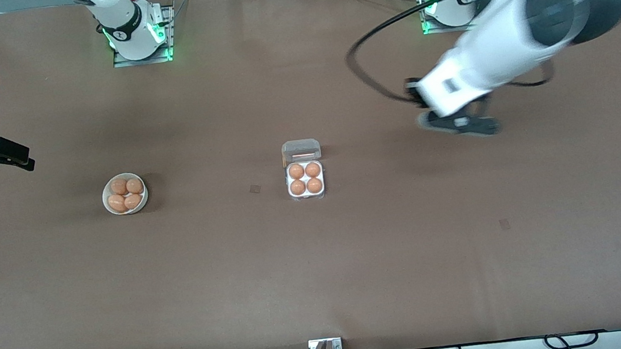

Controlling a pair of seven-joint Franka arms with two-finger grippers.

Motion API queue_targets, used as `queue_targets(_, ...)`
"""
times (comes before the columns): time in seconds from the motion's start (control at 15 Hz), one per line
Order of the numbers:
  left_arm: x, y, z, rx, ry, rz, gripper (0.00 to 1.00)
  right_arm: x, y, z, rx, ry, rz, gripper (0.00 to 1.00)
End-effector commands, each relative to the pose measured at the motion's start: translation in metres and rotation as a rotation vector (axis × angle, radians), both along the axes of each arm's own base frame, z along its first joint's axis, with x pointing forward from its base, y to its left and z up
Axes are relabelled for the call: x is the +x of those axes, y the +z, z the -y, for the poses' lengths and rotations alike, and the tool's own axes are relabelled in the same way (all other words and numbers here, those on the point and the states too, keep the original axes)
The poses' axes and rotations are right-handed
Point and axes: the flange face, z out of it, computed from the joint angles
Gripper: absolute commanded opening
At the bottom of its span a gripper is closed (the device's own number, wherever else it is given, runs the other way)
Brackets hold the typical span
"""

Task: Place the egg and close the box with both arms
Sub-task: 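Reach the left gripper over the carton's open clear lid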

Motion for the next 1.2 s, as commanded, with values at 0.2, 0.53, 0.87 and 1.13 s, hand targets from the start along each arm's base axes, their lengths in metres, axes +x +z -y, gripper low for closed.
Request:
queue_targets(0.2,-0.031,-0.082,0.148,-0.003,-0.018,-0.012,0.0,-0.011,0.004,0.0,-0.003,0.015,0.005,1.0)
queue_targets(0.53,-0.069,-0.146,0.215,0.008,-0.073,-0.011,0.0,-0.011,0.005,-0.002,-0.007,0.02,-0.002,1.0)
queue_targets(0.87,-0.107,-0.18,0.247,0.058,-0.149,-0.031,0.0,-0.011,0.004,-0.002,-0.01,0.025,-0.003,1.0)
queue_targets(1.13,-0.109,-0.209,0.253,0.126,-0.048,-0.009,0.0,-0.01,0.005,-0.003,-0.009,0.018,0.003,1.0)
